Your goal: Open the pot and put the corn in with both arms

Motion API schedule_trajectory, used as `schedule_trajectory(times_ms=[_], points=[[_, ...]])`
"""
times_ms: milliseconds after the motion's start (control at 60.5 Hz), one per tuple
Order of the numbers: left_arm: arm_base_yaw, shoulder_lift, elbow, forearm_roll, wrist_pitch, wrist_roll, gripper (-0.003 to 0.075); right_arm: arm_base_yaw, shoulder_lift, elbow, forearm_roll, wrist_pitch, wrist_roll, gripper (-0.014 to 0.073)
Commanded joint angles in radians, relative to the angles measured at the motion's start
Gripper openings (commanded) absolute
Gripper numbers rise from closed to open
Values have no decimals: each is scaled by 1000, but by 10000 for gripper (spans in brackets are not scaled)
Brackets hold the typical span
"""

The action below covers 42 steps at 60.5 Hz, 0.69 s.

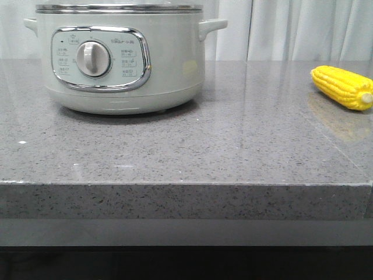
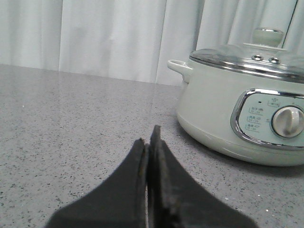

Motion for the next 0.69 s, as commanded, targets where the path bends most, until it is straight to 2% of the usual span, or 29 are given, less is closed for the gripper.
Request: schedule_trajectory(times_ms=[0, 281, 496, 678], points=[[2, -17, 3, -7, -96, -5, -20, 1, -23, 1, -12, -83, -2, -67], [2, -17, -44, -49, -128, -7, -20, 1, -23, -31, -10, -79, -1, -67], [2, 23, -264, -55, 32, -7, -20, 1, -8, -217, -10, 49, -1, -67], [2, 157, -491, -28, 228, -3, -20, 1, 90, -417, -10, 186, -1, -67]])
